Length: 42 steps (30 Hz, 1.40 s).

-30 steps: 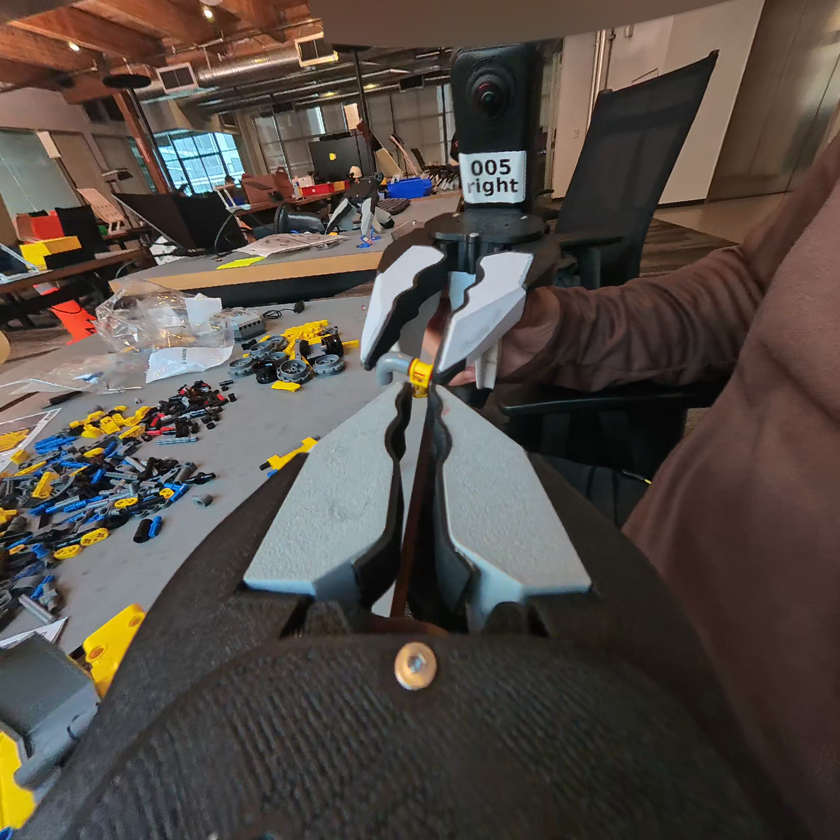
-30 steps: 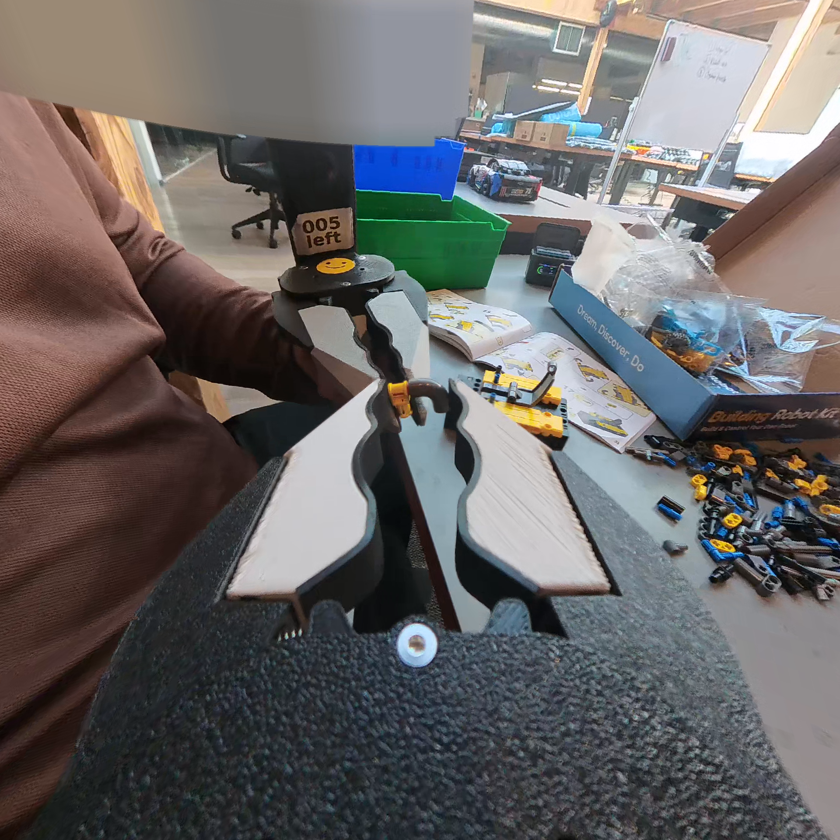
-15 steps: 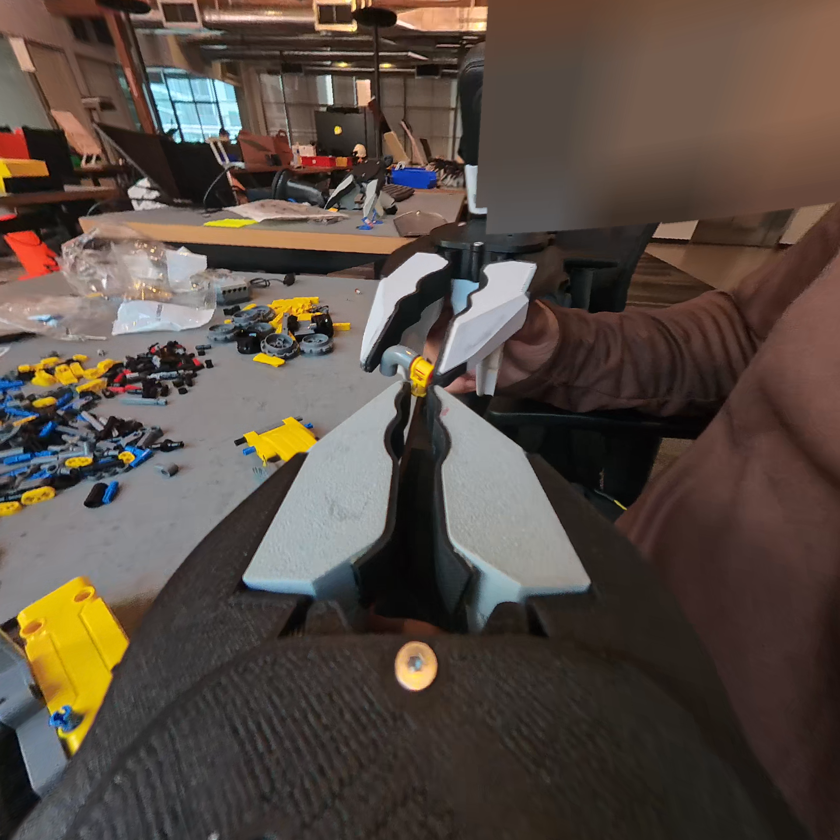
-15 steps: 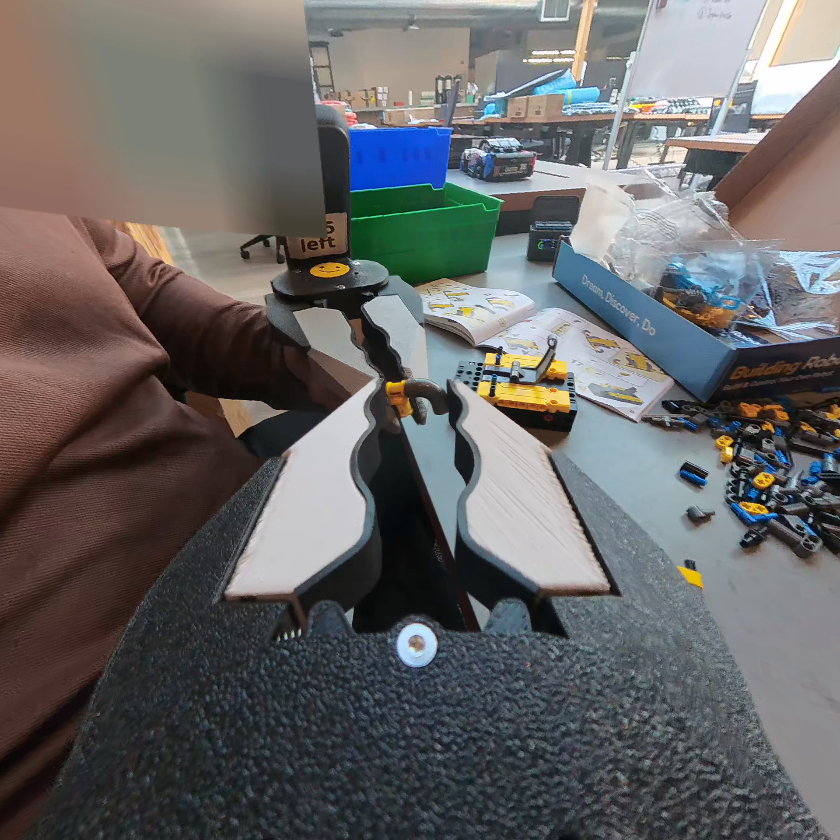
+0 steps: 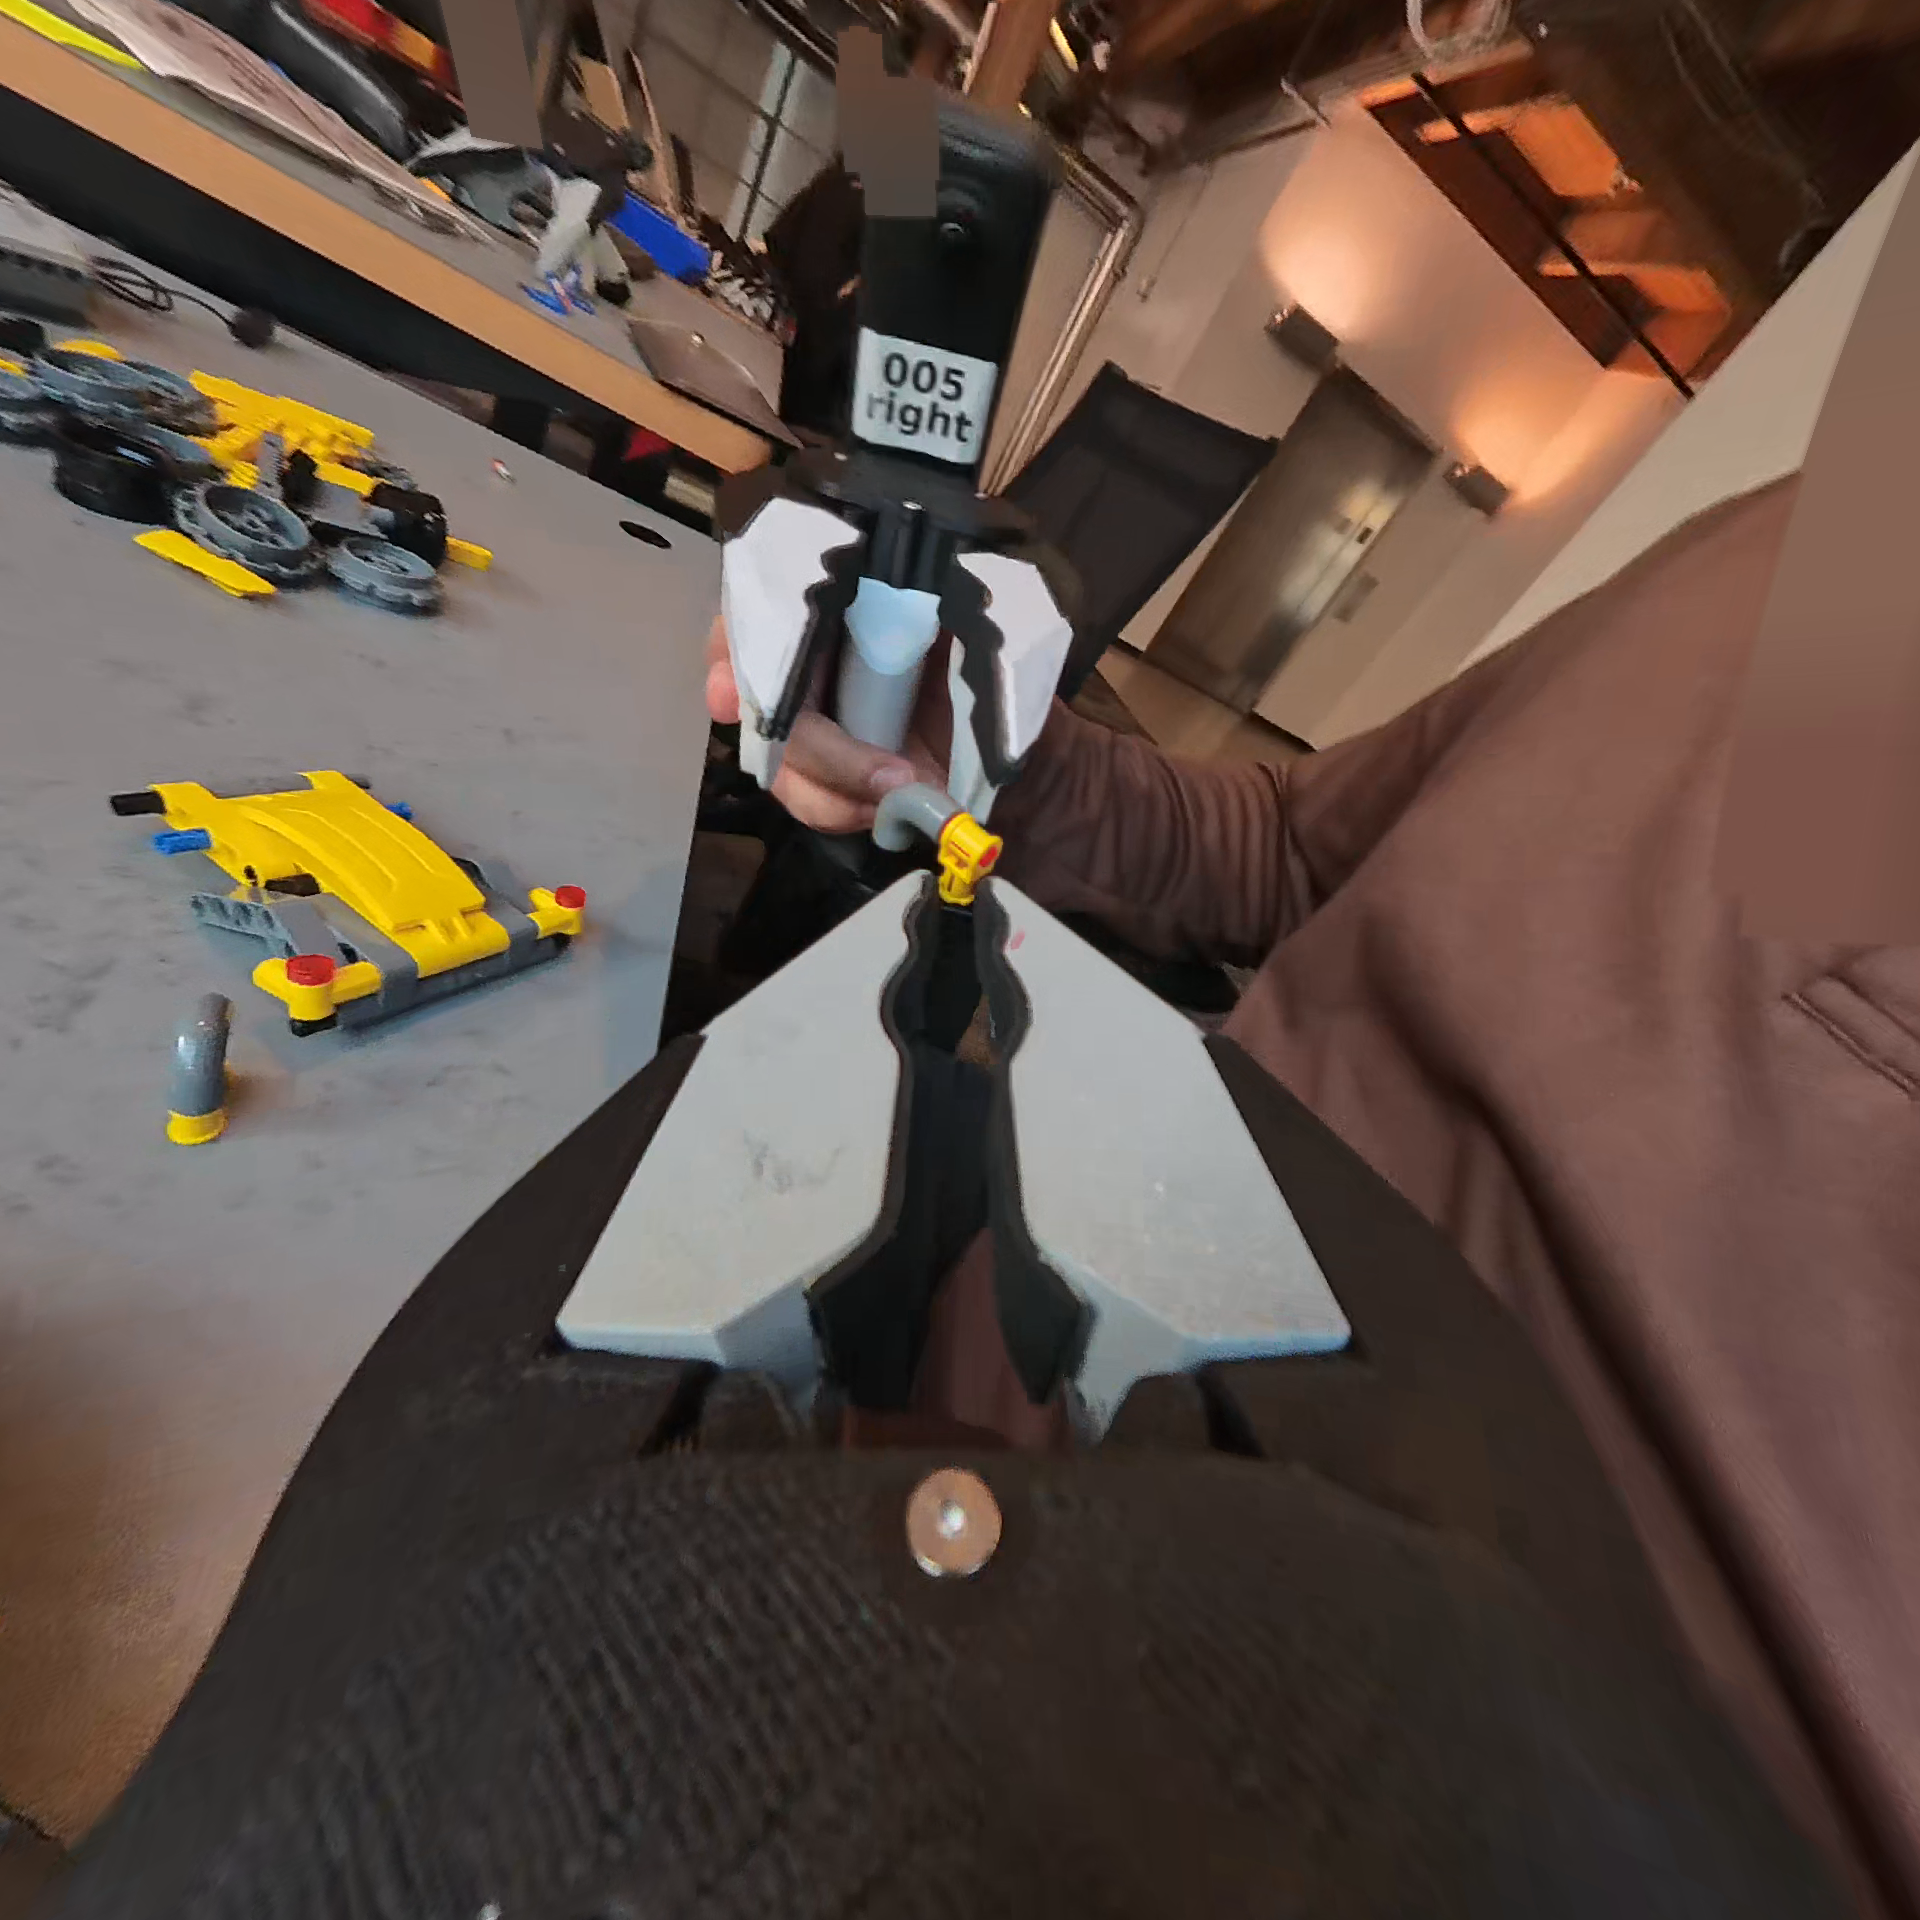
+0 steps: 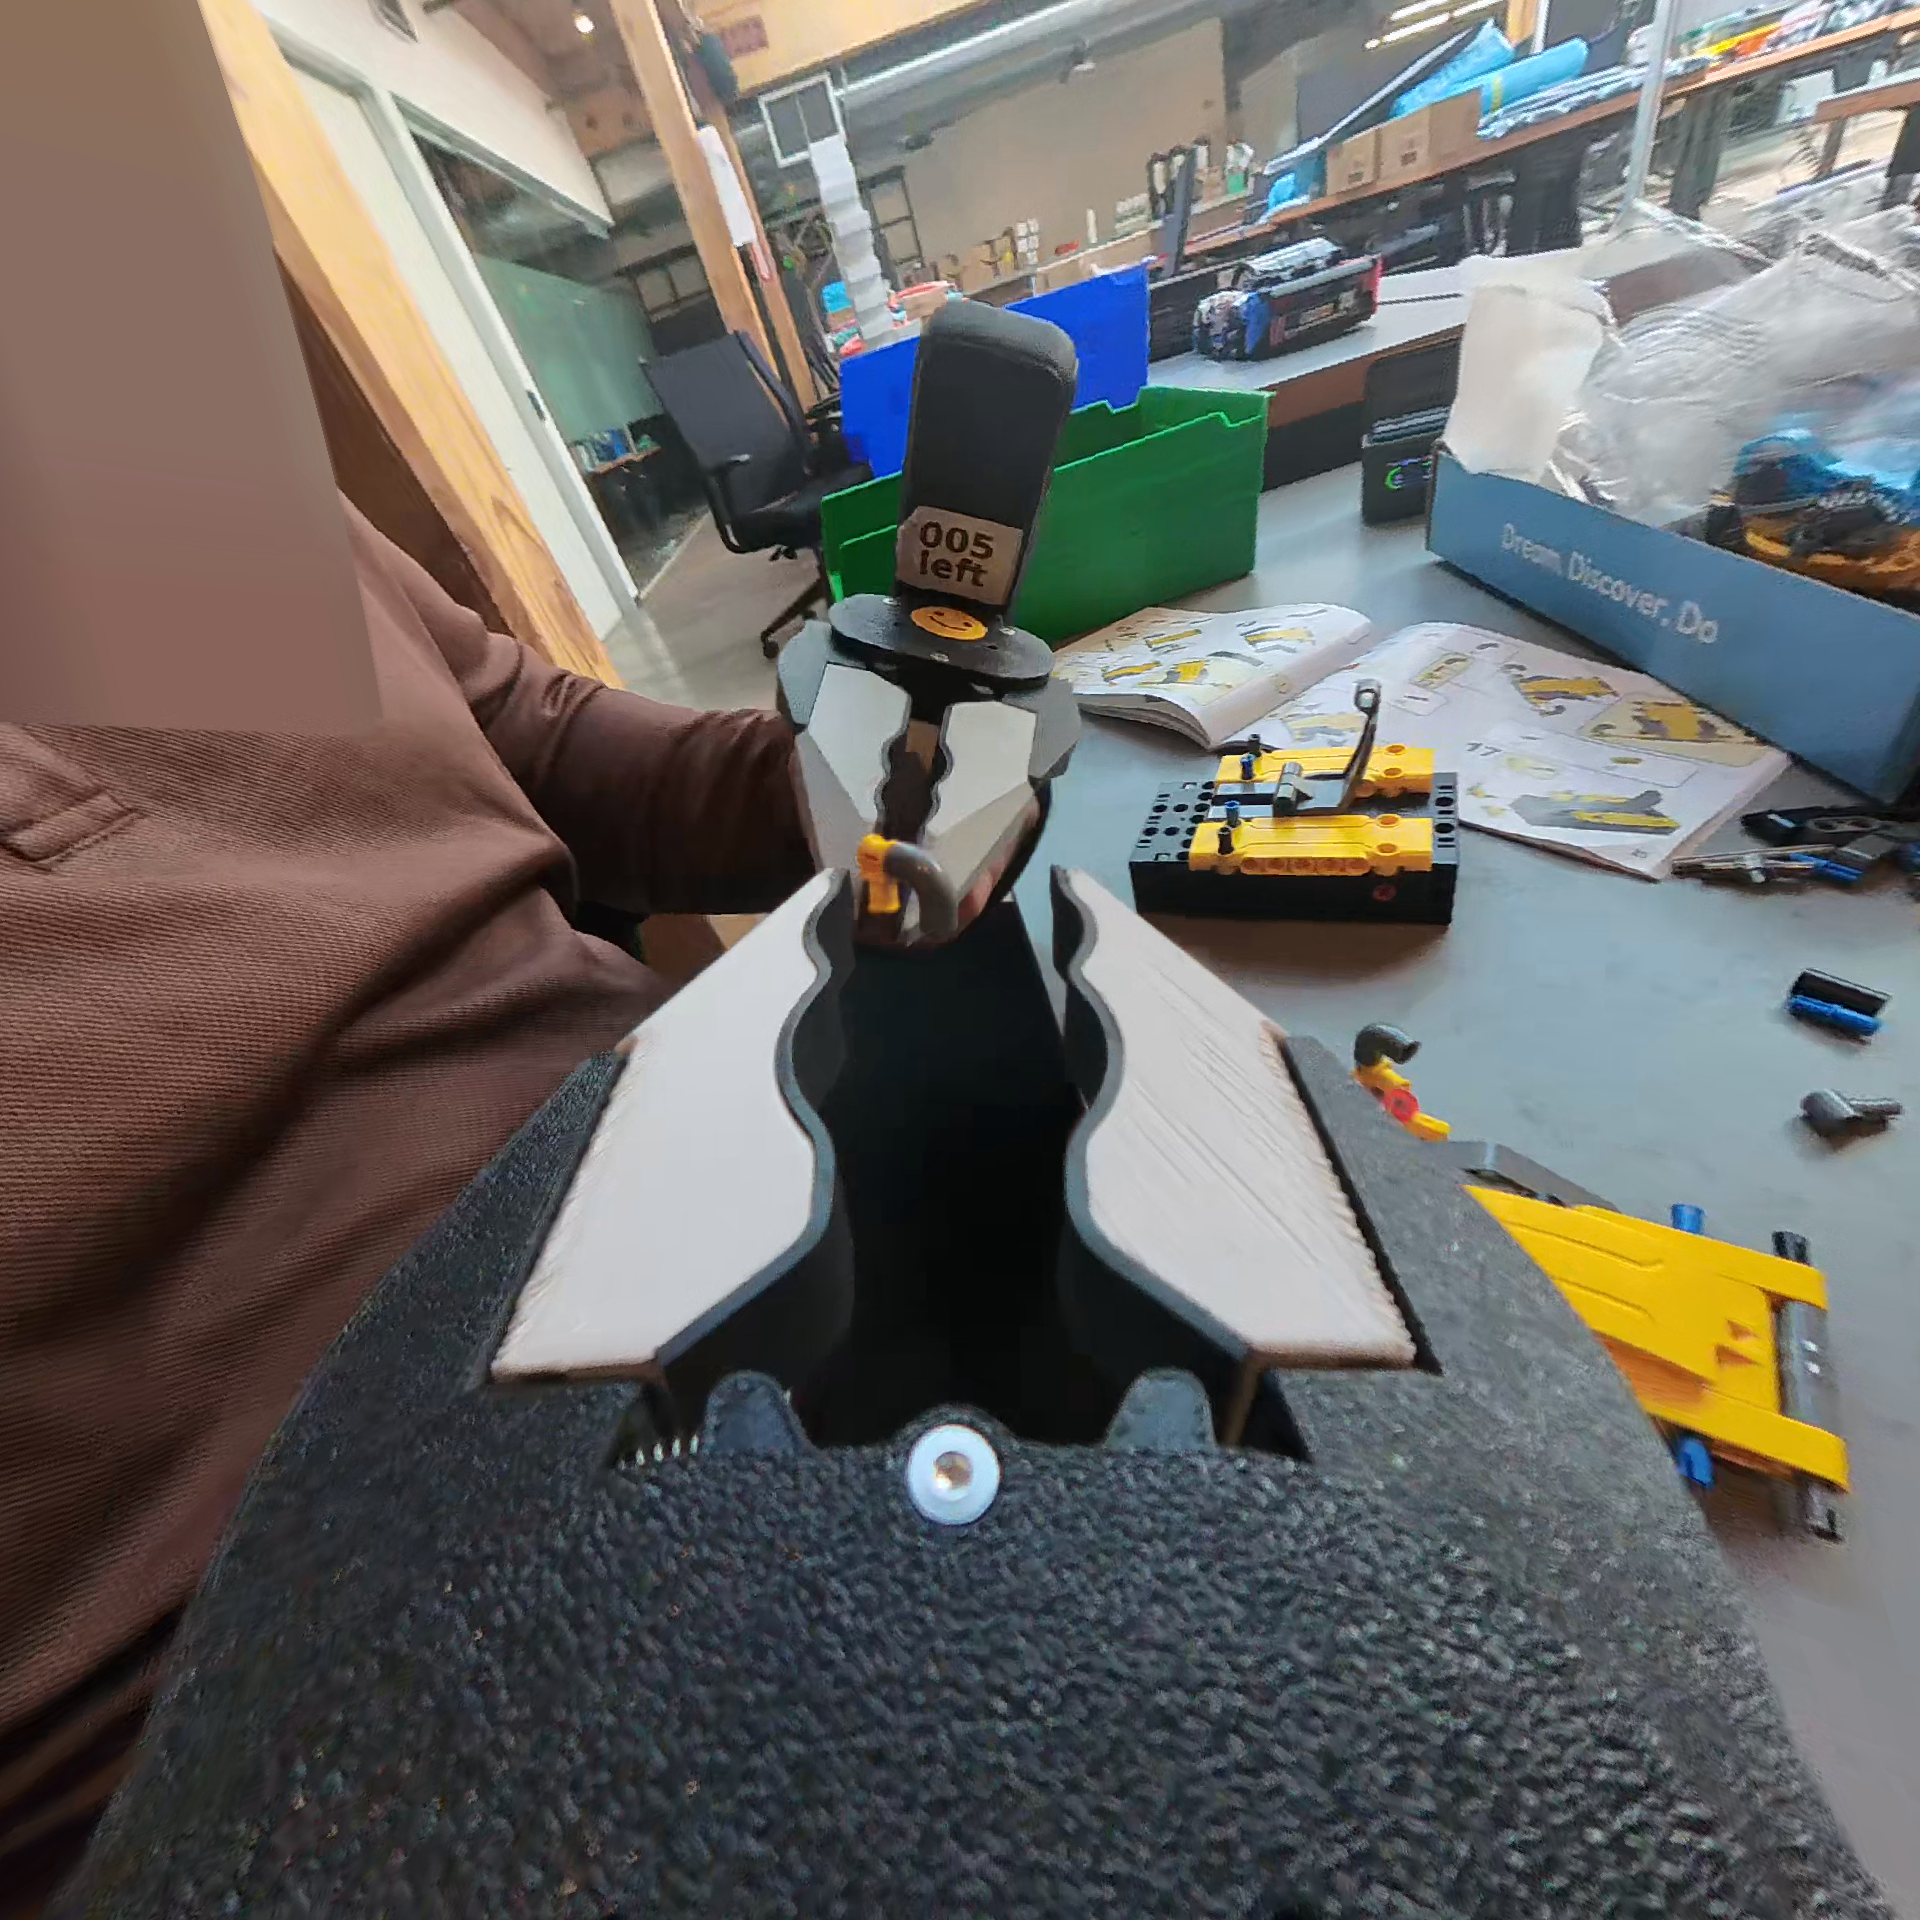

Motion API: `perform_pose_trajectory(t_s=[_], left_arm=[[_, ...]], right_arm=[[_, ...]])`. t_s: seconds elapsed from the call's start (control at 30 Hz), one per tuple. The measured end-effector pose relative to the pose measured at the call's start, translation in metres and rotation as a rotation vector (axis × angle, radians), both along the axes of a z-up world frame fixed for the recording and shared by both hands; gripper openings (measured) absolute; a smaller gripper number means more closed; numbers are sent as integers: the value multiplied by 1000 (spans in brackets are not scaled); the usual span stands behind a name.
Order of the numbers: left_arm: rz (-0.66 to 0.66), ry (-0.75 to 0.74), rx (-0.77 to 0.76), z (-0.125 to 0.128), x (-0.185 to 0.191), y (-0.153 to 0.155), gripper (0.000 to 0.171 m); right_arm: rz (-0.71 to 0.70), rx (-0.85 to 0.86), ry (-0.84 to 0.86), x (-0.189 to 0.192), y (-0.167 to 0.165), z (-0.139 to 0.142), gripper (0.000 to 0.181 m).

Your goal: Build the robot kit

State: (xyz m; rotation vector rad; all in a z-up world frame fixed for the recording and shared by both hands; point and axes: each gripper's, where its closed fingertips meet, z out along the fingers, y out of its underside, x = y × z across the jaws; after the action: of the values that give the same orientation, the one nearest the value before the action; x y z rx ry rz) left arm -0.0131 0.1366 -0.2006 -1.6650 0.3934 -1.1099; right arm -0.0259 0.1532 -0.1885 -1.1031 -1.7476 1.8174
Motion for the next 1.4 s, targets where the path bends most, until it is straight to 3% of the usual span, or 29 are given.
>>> perform_pose_trajectory(t_s=[0.1, 0.2, 0.33, 0.4, 0.47, 0.53, 0.7, 0.93, 1.13, 1.4], left_arm=[[-40, -11, -7, 0, 5, -4, 3], [-71, 10, -24, -5, 9, -8, 3], [12, 62, -50, -11, -5, 2, 4], [104, 154, -75, -21, -19, 11, 4], [175, 284, -85, -32, -30, 17, 20], [191, 389, -71, -39, -30, 18, 23], [201, 450, -60, -49, -26, 20, 6], [221, 576, 9, -53, -27, 23, 5], [255, 801, 34, -75, -32, 29, 5], [284, 961, -55, -100, -46, 32, 5]], right_arm=[[98, 19, -26, 5, -17, -6, 24], [100, 52, -40, 3, -23, -13, 14], [14, 114, -65, -5, -10, -21, 8], [-48, 182, -123, -9, 1, -34, 8], [-82, 280, -181, -11, 5, -47, 8], [-104, 361, -221, -15, 6, -55, 8], [-96, 420, -286, -17, 2, -65, 8], [-116, 388, -311, -19, 6, -68, 9], [-102, 514, -398, -22, 13, -84, 10], [-34, 559, -515, -33, 12, -98, 10]])
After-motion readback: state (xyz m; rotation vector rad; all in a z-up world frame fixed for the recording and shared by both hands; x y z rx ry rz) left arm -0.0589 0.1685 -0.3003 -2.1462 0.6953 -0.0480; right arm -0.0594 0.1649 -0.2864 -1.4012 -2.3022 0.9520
